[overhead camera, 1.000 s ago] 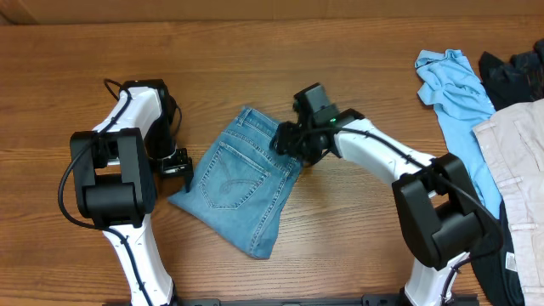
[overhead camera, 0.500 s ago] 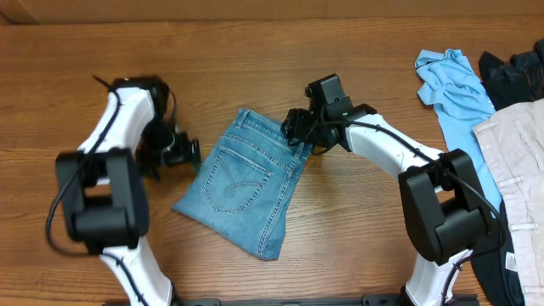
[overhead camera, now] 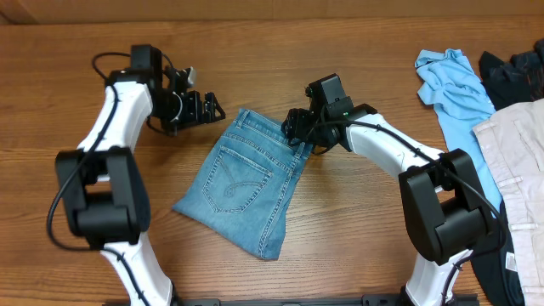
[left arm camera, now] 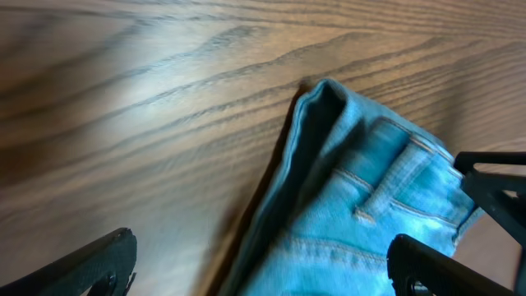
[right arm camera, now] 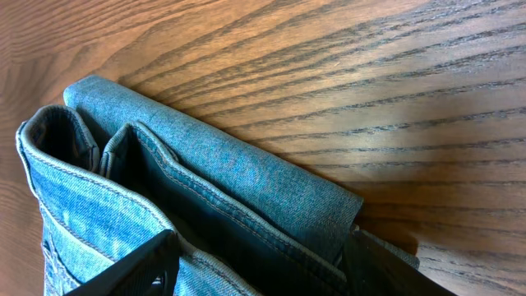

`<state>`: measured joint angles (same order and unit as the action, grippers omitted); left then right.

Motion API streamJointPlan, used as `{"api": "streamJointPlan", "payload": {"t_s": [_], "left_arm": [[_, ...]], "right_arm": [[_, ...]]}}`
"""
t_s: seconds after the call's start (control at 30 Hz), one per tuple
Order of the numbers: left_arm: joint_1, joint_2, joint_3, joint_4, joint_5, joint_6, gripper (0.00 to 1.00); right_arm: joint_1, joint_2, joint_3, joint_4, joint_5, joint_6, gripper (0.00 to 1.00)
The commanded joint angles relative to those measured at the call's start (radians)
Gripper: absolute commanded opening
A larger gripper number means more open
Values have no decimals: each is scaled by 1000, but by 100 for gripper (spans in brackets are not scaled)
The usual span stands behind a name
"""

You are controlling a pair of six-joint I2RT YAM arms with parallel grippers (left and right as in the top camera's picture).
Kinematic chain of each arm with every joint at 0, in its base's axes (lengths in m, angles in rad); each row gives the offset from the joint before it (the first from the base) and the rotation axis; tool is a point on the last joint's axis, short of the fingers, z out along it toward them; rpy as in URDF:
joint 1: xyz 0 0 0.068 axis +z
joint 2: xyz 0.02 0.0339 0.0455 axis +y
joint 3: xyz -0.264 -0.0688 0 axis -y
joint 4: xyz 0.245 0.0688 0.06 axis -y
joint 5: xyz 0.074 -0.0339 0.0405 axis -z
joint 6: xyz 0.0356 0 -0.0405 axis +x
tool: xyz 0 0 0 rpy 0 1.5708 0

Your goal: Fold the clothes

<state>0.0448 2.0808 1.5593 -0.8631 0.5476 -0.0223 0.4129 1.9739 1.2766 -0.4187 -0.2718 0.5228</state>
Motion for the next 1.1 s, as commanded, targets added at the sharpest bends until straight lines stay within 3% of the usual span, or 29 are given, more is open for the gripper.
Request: {"api": "streamJointPlan", "payload": {"t_s": [0.0,0.27,0.37,0.4,0.63,0.7,0.73,0.77,0.9,1.07], "left_arm": [[-26,95,2,41,177,26,100],[-73,224,3,113,204,-202,95],[-86,247,3,82,238,-267,77],[-89,248,3,77,238,-272,76],[-105,247,3,51,235,-274,38],[-105,247,3,51,235,-273,22],[-105,247,3,51,236,-271,8],[-105,247,3,51,240,-268,4],[-96,243,29,26,297,-176,4],[9,127,85,-72,76,-128,4]], "right_arm": [[2,15,-6,4,5,-3,67],[2,15,-6,2,4,-3,67],[2,15,-6,-3,0,-3,68],[2,15,-6,-5,0,-3,68],[2,15,-6,-6,0,-3,68],[2,15,-6,-6,1,-3,68],[2,15,-6,-6,0,-3,68],[2,15,-6,-6,0,-3,68],[2,14,-6,-9,1,-3,68],[-23,-2,-6,-16,2,-3,66]]}}
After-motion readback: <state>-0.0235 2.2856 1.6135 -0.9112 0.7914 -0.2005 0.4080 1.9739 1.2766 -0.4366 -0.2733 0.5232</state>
